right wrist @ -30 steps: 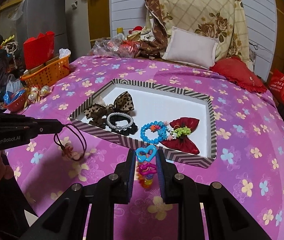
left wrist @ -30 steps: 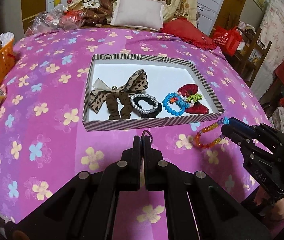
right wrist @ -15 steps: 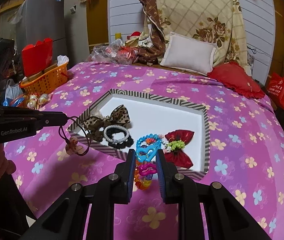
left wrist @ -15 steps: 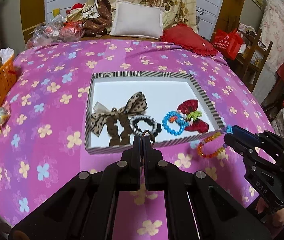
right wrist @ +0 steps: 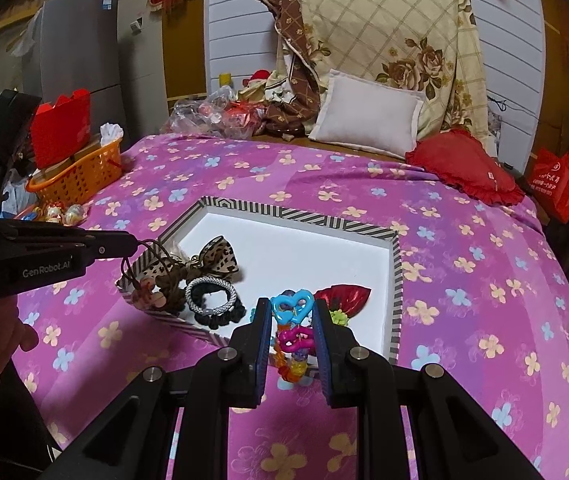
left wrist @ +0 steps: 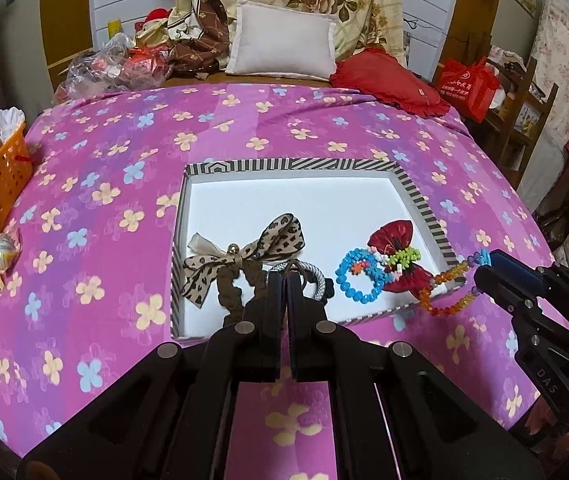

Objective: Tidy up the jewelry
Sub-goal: 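Carry the cord tie with the left tool while the right tool carries the heart bracelet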

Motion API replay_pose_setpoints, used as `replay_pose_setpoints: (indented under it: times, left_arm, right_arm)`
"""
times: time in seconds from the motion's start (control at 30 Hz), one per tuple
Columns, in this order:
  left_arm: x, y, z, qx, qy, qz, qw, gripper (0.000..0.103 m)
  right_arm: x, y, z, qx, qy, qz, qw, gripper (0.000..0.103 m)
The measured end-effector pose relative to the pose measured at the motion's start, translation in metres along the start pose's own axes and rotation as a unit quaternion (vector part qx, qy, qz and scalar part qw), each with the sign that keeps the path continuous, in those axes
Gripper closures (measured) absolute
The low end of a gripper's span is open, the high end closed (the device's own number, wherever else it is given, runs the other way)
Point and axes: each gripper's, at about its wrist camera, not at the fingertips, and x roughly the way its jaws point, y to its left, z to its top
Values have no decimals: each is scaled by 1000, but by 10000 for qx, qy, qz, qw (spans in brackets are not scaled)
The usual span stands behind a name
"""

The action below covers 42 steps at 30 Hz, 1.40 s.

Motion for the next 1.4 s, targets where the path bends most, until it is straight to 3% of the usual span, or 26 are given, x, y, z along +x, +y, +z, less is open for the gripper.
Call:
replay_pose_setpoints:
  times: [0.43, 0.87, 1.13, 1.4]
  left_arm:
    - [17, 5, 15, -189, 142, -124, 9996, 102]
    - [39, -14, 31, -66, 215, -180, 9996, 102]
    - [65, -20, 43, -43, 330, -247, 9991, 102]
    - [99, -9, 46, -140, 581, -77, 9982, 102]
  right_arm:
    - [20, -4, 8, 48, 106, 52, 9999, 83]
    - [49, -9, 22, 177, 190, 172, 9995, 83]
    - [78, -14, 31, 349, 319, 376, 9982, 83]
    - [121, -26, 34, 562, 556, 487, 9957, 83]
